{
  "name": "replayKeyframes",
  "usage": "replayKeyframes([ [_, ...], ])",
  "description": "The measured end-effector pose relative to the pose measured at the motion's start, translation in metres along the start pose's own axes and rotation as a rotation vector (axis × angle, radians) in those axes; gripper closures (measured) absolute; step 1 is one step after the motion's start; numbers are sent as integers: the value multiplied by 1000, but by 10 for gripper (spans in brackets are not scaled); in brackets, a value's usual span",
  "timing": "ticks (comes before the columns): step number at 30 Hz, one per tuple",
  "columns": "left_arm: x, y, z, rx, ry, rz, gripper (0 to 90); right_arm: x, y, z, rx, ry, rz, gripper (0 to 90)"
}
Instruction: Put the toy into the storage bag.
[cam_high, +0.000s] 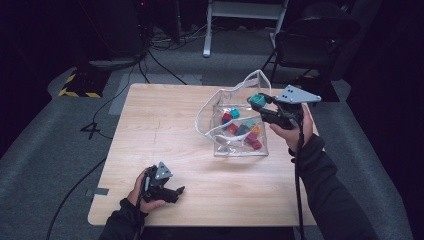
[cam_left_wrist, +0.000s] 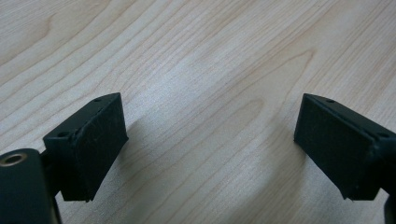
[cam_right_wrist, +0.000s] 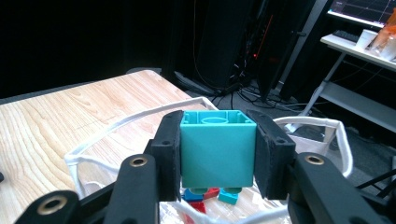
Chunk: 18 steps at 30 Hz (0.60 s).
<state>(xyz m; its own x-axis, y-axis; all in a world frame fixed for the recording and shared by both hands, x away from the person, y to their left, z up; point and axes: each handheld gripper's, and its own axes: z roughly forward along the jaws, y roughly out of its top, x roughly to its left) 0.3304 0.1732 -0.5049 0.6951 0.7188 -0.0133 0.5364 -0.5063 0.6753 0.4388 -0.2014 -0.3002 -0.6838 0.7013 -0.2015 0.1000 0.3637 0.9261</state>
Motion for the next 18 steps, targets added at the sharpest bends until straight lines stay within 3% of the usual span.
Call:
replayKeyframes([
  [18,0,0,0,2,0,3,96,-2,1,30,72,-12,7,591],
])
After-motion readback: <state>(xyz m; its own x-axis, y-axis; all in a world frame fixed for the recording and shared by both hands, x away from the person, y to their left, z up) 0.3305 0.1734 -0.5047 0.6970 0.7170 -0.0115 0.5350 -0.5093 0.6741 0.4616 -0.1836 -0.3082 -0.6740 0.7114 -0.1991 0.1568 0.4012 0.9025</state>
